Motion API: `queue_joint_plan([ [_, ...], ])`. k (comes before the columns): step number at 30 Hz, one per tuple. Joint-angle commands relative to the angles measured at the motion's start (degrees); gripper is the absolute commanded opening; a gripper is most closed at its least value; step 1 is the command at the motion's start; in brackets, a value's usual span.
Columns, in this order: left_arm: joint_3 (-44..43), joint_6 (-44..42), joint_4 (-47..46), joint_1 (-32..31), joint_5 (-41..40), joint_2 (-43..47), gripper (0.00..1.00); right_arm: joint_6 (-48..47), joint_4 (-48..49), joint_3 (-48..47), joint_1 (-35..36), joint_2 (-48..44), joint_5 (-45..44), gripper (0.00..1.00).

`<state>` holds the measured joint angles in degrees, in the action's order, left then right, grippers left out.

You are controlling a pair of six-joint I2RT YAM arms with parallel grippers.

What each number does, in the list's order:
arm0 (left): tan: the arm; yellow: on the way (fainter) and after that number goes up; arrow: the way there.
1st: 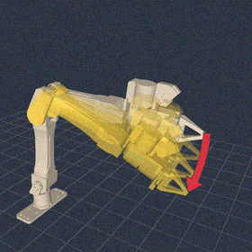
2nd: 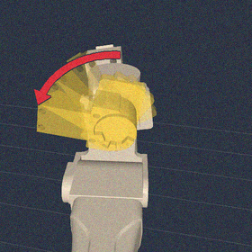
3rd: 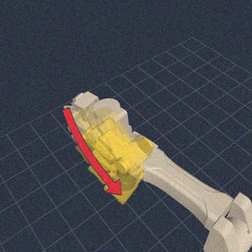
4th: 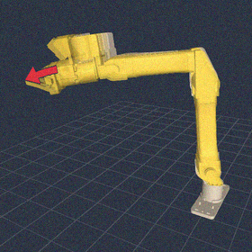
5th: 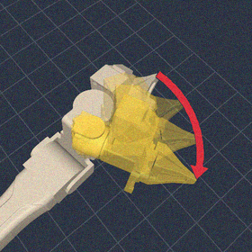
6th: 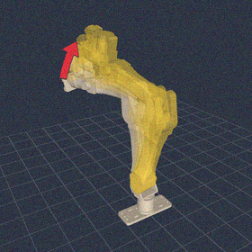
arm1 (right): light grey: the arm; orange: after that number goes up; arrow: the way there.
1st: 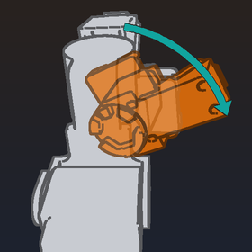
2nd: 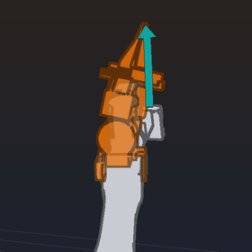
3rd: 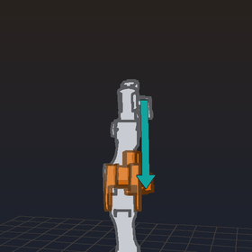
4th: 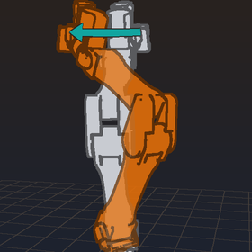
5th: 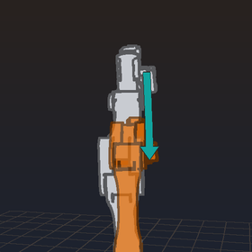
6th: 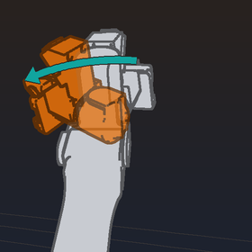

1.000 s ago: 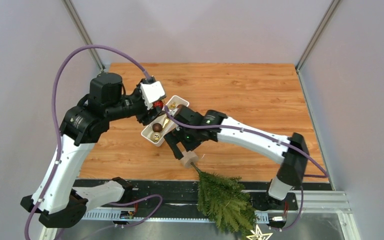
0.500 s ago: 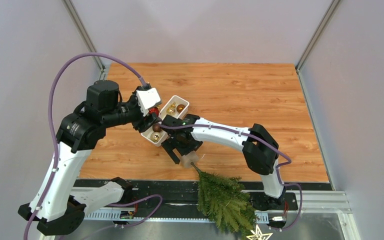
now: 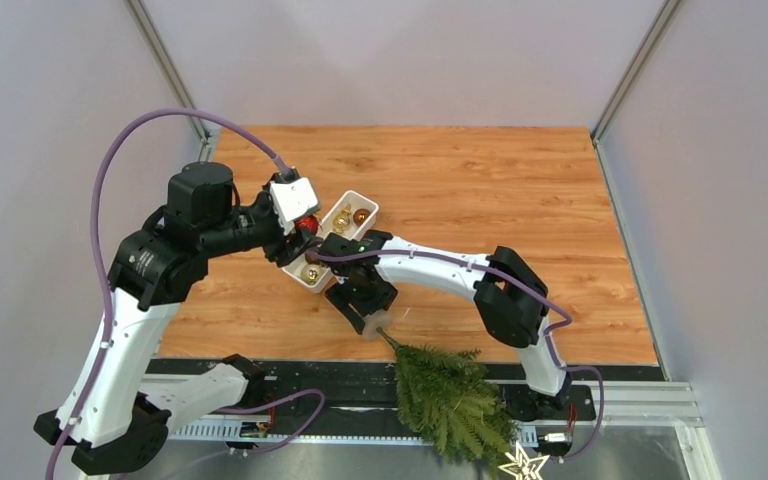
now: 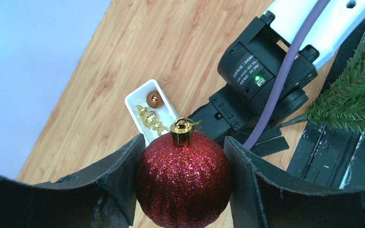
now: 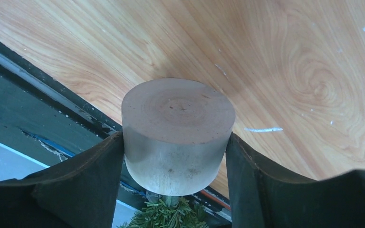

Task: Decorate the small christmas tree
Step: Adjust the Christmas tree at the center of the board.

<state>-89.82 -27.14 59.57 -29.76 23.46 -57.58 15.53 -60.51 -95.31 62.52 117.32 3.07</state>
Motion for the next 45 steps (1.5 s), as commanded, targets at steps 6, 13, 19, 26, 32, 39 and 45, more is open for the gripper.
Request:
queue_joint_plan([
  [6,-2.37,-0.96,-1.64,0.81,-0.64,0.56,0.0,-11.52,-1.25,-16.31,-0.8,6.27,1.28,0.34],
  [13,-3.55,-1.86,-1.61,1.07,-1.85,0.37,0.0,-18.29,-2.68,-26.27,0.66,11.28,5.46,0.32],
  [19,-4.7,-1.94,-2.1,1.64,-2.75,0.01,0.0,-27.74,-2.54,-28.95,3.14,11.71,4.34,0.32],
  [26,-7.34,-1.73,-1.8,1.95,-3.08,-0.4,0.0,-38.35,-2.39,-30.44,6.43,10.39,2.35,0.3],
  [32,-8.56,-1.88,-1.4,2.21,-3.47,-0.41,0.0,-44.61,-1.64,-24.49,9.03,6.96,-0.29,0.31],
  [39,-7.36,-1.78,-1.64,2.31,-3.41,0.0,0.0,-49.6,0.94,-17.23,10.86,6.61,-8.46,0.65],
  [45,-6.8,-1.63,-2.08,2.41,-4.7,0.38,0.0,-48.31,5.0,-18.59,12.1,6.63,-11.17,1.0],
])
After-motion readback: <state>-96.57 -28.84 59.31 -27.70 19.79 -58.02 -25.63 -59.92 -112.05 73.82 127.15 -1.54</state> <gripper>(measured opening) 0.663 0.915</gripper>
